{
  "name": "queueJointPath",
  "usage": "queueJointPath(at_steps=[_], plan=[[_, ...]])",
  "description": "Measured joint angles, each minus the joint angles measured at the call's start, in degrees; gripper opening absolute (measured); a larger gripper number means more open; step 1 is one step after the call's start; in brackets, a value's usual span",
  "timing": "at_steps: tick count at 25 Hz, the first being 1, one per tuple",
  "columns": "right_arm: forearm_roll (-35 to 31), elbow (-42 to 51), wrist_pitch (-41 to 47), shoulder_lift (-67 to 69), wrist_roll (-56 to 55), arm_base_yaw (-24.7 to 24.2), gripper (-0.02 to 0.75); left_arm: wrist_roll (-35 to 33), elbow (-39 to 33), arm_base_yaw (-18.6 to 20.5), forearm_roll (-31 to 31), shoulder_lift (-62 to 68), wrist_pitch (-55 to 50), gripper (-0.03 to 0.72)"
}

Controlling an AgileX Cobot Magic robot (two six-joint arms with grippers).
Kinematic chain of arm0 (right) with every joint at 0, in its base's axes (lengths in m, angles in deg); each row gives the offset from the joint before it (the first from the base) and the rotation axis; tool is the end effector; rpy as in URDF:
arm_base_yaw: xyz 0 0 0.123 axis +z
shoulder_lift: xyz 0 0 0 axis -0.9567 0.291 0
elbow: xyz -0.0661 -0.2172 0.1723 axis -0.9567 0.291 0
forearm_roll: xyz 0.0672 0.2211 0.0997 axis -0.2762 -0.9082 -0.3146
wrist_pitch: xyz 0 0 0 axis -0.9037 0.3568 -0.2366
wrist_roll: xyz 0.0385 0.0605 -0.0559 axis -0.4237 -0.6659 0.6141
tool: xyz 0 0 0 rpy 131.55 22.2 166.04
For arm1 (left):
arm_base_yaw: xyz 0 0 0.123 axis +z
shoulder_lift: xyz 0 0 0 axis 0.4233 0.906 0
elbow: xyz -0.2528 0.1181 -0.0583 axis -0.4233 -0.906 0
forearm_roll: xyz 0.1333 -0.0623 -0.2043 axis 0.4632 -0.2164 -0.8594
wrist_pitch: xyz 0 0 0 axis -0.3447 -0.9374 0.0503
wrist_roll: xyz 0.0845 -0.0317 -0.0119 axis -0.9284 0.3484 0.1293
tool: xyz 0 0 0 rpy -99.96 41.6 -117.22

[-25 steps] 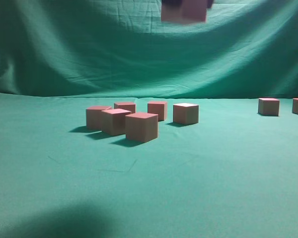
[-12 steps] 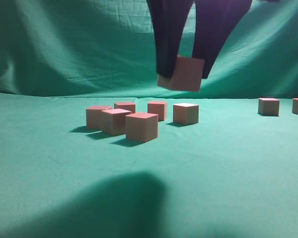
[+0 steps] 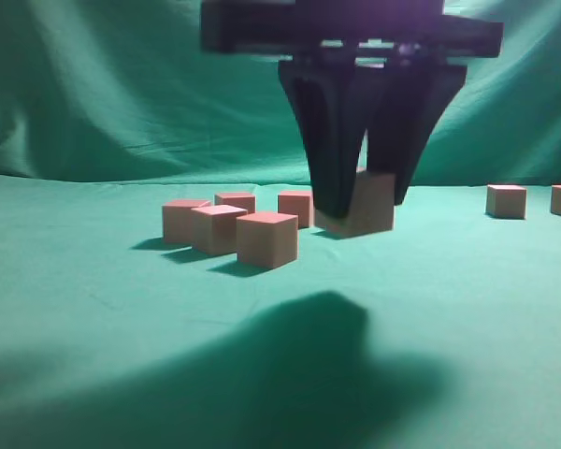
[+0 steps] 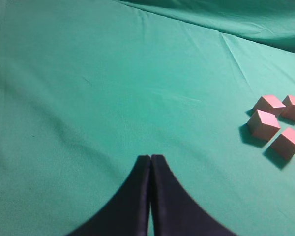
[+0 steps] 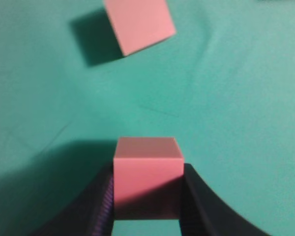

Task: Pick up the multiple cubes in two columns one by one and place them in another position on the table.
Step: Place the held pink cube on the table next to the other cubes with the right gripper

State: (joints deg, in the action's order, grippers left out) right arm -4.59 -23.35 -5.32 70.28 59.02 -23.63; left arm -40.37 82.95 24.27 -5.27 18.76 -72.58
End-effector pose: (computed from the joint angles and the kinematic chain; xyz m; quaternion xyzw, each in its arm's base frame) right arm 0.2241 0.2430 0.2052 -0.2991 0.9485 -0.0166 0.1027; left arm 0.0525 -0.0068 0.1769 -0.0777 0.7913 -0.1090 0.5966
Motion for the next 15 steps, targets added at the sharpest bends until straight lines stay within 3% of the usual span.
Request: queueJointPath(at_steps=[6, 15], plan=[[5.1, -1.7, -1.6, 3.7, -12.7, 0.0, 0.267, 0.0, 0.0, 0.0, 0.0, 0.0, 0.0, 0.000], [8.4, -4.5, -2.6, 7.1, -19.5, 0.0, 0.267, 0.0, 0.0, 0.0, 0.0, 0.0, 0.0, 0.000]])
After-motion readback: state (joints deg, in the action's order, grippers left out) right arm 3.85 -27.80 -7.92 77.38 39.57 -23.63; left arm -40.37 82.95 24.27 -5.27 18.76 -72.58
